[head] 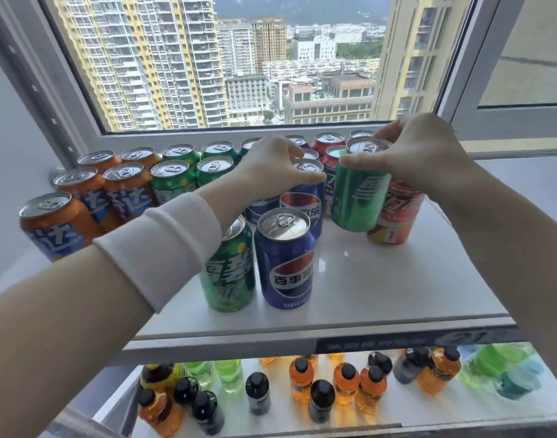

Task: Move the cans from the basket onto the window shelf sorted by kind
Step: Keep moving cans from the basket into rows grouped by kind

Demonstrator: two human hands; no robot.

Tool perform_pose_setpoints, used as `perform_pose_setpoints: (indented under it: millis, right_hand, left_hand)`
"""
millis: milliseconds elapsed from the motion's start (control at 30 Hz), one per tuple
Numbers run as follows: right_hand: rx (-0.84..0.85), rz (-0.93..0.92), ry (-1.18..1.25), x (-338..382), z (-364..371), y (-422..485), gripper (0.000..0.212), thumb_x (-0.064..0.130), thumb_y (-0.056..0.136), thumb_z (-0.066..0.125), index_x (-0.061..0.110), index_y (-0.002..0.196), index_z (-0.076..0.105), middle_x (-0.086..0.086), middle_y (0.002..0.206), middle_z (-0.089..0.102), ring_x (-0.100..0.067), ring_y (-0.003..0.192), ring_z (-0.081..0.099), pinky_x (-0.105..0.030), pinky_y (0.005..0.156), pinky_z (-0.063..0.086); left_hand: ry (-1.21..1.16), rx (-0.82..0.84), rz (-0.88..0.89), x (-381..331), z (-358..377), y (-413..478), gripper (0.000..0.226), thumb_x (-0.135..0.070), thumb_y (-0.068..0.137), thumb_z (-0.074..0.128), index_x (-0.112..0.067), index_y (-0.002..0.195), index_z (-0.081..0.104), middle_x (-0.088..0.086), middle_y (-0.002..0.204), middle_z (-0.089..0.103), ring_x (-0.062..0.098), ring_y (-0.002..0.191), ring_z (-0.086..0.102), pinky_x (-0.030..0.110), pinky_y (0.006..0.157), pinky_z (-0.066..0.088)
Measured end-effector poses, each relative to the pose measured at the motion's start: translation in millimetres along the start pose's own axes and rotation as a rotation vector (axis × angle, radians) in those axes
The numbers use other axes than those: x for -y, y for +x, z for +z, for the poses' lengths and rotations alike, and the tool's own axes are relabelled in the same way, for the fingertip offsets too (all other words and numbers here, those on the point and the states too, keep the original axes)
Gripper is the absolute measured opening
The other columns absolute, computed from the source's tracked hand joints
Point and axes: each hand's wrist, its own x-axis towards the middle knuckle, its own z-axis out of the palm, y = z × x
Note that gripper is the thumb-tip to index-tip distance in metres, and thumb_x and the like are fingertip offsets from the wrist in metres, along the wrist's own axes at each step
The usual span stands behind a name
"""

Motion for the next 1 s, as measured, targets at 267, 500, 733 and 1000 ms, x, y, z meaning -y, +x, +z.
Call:
perform_pose_setpoints:
  millis: [267, 500, 733, 1000]
  right_hand:
    - [-0.003, 0.002, -0.008, -5.3, -2.0, -1.9, 0.071, 0.049, 0.057, 0.081, 0.005, 0.109, 0.061, -0.003, 0.096, 0.056, -0.018, 0.093, 0.053, -0.032, 0.082, 0.047]
    - [0.004, 0.014, -0.039, -4.1, -0.6, -2.2, 0.07, 0.052, 0.056, 0.081, 0.007, 0.107, 0.062, -0.003, 0.097, 0.057, -0.017, 0.091, 0.052, -0.034, 0.083, 0.048]
    - [0.001, 0.0, -0.044, 7.1, -15.2, -4.6, 0.068, 0.051, 0.056, 0.081, 0.006, 0.103, 0.063, -0.005, 0.098, 0.061, -0.022, 0.095, 0.058, -0.038, 0.086, 0.05]
    - [0.004, -0.093, -0.069, 50.9, -30.1, -5.4, 0.067, 0.053, 0.056, 0.08, 0.005, 0.099, 0.064, -0.006, 0.096, 0.063, -0.025, 0.089, 0.062, -0.038, 0.083, 0.053]
  left_hand:
    - [0.069, 0.095, -0.045, -6.9, 7.1, 7.5, 0.035, -0.044, 0.073, 0.073, -0.014, 0.084, 0.059, 0.007, 0.087, 0.057, 0.019, 0.082, 0.054, 0.035, 0.083, 0.049]
    - [0.127, 0.061, -0.062, -11.5, 11.5, 7.9, 0.046, -0.048, 0.072, 0.072, -0.012, 0.057, 0.048, 0.001, 0.061, 0.047, 0.015, 0.057, 0.043, 0.029, 0.058, 0.041]
    - [0.161, 0.09, -0.029, -14.1, 8.8, 0.4, 0.044, -0.051, 0.074, 0.069, -0.013, 0.087, 0.05, 0.007, 0.09, 0.051, 0.017, 0.084, 0.048, 0.029, 0.069, 0.042]
    - [0.052, 0.007, -0.027, -4.7, -38.4, -15.6, 0.06, -0.045, 0.076, 0.068, -0.011, 0.123, 0.052, 0.005, 0.122, 0.058, 0.017, 0.106, 0.054, 0.026, 0.084, 0.041]
